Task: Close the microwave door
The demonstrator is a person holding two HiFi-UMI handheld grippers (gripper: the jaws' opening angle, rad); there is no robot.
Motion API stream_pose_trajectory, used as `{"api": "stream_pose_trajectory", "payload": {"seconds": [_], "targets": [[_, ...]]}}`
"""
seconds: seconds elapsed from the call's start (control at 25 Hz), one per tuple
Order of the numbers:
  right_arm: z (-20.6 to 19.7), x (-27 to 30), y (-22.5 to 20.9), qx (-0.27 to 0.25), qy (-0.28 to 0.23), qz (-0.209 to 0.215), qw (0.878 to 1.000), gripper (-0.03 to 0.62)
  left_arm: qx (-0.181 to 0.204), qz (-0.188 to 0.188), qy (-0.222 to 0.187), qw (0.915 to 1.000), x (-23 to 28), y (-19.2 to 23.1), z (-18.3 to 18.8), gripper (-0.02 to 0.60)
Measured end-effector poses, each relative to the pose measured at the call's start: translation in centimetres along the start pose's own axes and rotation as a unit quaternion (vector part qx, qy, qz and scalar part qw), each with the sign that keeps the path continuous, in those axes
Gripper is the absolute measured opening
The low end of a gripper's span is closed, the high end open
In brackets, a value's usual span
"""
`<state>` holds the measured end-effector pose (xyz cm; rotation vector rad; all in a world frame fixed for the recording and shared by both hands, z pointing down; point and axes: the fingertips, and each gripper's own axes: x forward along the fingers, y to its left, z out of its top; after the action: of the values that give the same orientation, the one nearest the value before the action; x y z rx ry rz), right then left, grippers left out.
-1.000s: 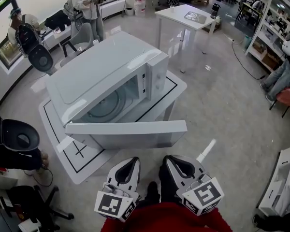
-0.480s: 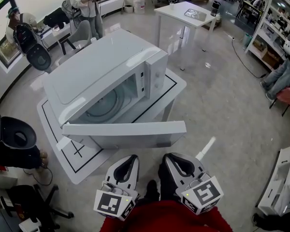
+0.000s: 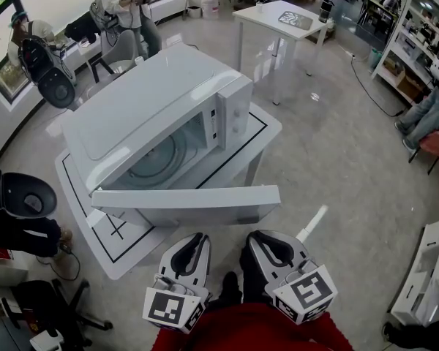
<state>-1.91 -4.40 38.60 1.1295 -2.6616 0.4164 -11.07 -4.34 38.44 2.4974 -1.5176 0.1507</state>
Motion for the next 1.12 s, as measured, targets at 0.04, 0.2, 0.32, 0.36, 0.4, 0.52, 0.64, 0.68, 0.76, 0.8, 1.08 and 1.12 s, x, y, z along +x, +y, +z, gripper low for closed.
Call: {"api": "stream_pose_trajectory", "payload": {"seconds": [0.04,0.2,0.32,0.36,0.4,0.52,0.64,0.68,0.76,0.8,1.08,1.12], "targets": [[0.0,0.1,0.0,-0.002,0.001,-0.001,1.0,0.018,0.001,0.001,0.001,1.0,0.1,0.0,0.0,0.035],[0.2,0.4,-0.4,-0.007,0.003,-0.013,1.0,0.02,0.003,0.002,0.005,1.0,0.5,0.1,-0.2,0.053],[0.4,0.5,-0.6,-0.023,0.002,-0.025,0.999,0.018,0.008,0.003,0.008,0.9999,0.8,0.1,-0.2,0.075],[0.5,0.5,-0.6,-0.03,0.002,-0.027,0.999,0.018,0.009,0.003,0.008,0.9999,0.9,0.1,-0.2,0.081],[0.5,0.5,-0.6,-0.034,0.001,-0.027,0.999,0.018,0.01,0.003,0.008,0.9999,0.9,0.1,-0.1,0.087],[0.6,0.6,-0.5,-0.036,0.001,-0.023,0.999,0.018,0.008,0.002,0.007,0.9999,1.0,0.1,0.0,0.089],[0.8,0.6,-0.4,-0.033,-0.001,-0.016,0.999,0.017,0.002,0.003,0.006,1.0,1.1,0.2,0.1,0.089],[0.8,0.6,-0.5,-0.031,-0.002,-0.015,0.999,0.017,0.0,0.004,0.006,1.0,1.1,0.2,0.1,0.089],[0.8,0.7,-0.4,-0.026,-0.002,-0.012,1.0,0.018,-0.001,0.004,0.007,1.0,1.2,0.3,0.0,0.089],[0.8,0.7,-0.4,-0.024,-0.003,-0.01,1.0,0.018,-0.001,0.005,0.007,1.0,1.2,0.4,0.0,0.089],[0.8,0.7,-0.4,-0.02,-0.003,-0.001,1.0,0.02,-0.005,0.004,0.008,0.9999,1.4,0.3,0.0,0.089],[0.7,0.8,-0.4,-0.021,-0.003,-0.001,1.0,0.02,-0.003,0.004,0.009,0.9999,1.4,0.4,-0.1,0.089]]}}
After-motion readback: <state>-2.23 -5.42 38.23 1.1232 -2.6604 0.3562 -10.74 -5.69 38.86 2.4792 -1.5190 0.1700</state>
